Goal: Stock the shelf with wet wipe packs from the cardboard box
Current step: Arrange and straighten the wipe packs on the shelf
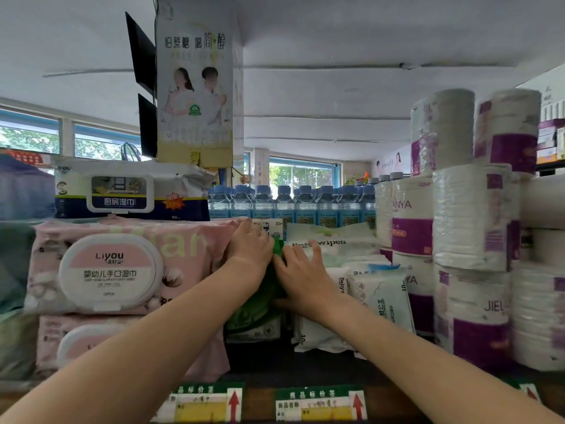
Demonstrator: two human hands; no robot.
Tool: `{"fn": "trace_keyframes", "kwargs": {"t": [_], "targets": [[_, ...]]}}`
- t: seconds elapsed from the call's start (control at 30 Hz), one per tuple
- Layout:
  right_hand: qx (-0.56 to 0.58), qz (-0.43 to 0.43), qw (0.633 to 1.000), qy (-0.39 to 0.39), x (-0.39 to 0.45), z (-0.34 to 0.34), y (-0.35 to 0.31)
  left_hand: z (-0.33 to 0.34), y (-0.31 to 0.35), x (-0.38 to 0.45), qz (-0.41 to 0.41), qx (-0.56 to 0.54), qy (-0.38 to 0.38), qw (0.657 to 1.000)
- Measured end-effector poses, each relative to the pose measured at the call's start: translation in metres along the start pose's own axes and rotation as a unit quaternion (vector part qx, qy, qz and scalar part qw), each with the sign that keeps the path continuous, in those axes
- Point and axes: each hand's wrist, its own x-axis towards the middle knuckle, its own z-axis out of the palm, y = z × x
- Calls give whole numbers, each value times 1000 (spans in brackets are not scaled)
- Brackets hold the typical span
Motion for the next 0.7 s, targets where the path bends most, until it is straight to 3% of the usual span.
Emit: {"fn": "trace_keyframes", "kwargs": {"t": [0.17, 0.3, 0.37, 0.5, 0.6, 0.7], "targets": [[11, 12, 998, -64, 10, 5, 3, -8, 12, -24, -12, 10, -49, 999], [129, 56, 984, -106, 31, 0, 12, -2, 19, -50, 43, 102, -116, 987], [177, 70, 973, -132, 39, -6, 18, 1, 17, -57, 48, 104, -106, 988], [166, 66, 968, -177, 50, -6, 20, 2, 27, -61, 41, 109, -80, 990], [177, 60, 967, -170, 52, -3, 20, 10, 39, -53, 39, 137, -84, 986], [159, 57, 977, -133, 49, 1, 20, 21, 41, -41, -9, 84, -80, 993]]}}
